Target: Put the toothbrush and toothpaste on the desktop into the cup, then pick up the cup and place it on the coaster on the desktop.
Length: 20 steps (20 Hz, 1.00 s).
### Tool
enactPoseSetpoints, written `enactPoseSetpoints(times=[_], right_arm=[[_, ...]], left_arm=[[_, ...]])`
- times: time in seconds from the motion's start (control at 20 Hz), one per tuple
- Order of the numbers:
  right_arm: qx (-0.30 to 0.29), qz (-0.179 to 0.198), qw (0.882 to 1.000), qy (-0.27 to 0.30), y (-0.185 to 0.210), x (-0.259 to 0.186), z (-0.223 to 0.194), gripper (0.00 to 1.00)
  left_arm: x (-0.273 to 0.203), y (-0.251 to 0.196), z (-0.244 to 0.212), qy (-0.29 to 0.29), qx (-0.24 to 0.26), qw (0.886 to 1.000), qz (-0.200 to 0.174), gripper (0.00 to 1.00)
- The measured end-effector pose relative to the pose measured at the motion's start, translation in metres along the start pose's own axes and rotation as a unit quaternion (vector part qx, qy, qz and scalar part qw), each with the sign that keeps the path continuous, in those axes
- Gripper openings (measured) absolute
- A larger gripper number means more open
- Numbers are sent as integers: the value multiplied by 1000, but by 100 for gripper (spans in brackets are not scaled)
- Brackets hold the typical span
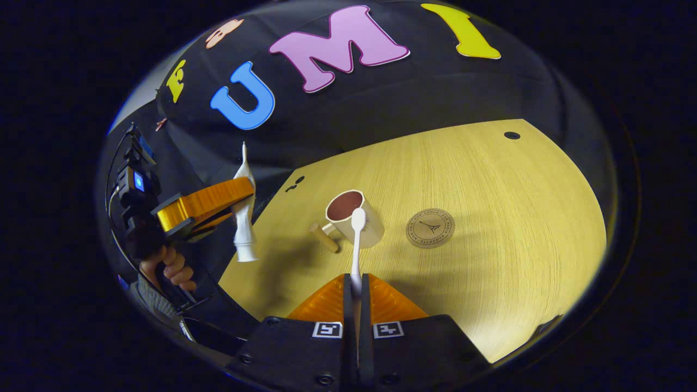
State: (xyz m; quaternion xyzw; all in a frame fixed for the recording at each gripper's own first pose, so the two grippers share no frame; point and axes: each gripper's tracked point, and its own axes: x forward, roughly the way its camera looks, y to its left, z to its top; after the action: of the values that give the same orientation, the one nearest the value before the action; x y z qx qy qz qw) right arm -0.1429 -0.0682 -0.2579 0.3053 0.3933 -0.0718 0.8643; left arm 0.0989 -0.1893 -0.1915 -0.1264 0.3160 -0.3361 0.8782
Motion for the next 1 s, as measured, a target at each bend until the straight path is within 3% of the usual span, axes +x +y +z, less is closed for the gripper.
enactPoseSetpoints(times=[0.2, 0.65, 1.0], right_arm=[[13, 0, 1000, -18, -13, -14, 14, 6], [40, -16, 998, -36, -49, -32, 32, 6], [48, -25, 998, -44, -60, -39, 36, 6]], left_arm=[[44, -7, 16, -26, -6, 999, -25, 23], [122, 21, 11, -26, 3, 1000, -8, 23], [149, 23, -16, -6, 21, 1000, -15, 22]])
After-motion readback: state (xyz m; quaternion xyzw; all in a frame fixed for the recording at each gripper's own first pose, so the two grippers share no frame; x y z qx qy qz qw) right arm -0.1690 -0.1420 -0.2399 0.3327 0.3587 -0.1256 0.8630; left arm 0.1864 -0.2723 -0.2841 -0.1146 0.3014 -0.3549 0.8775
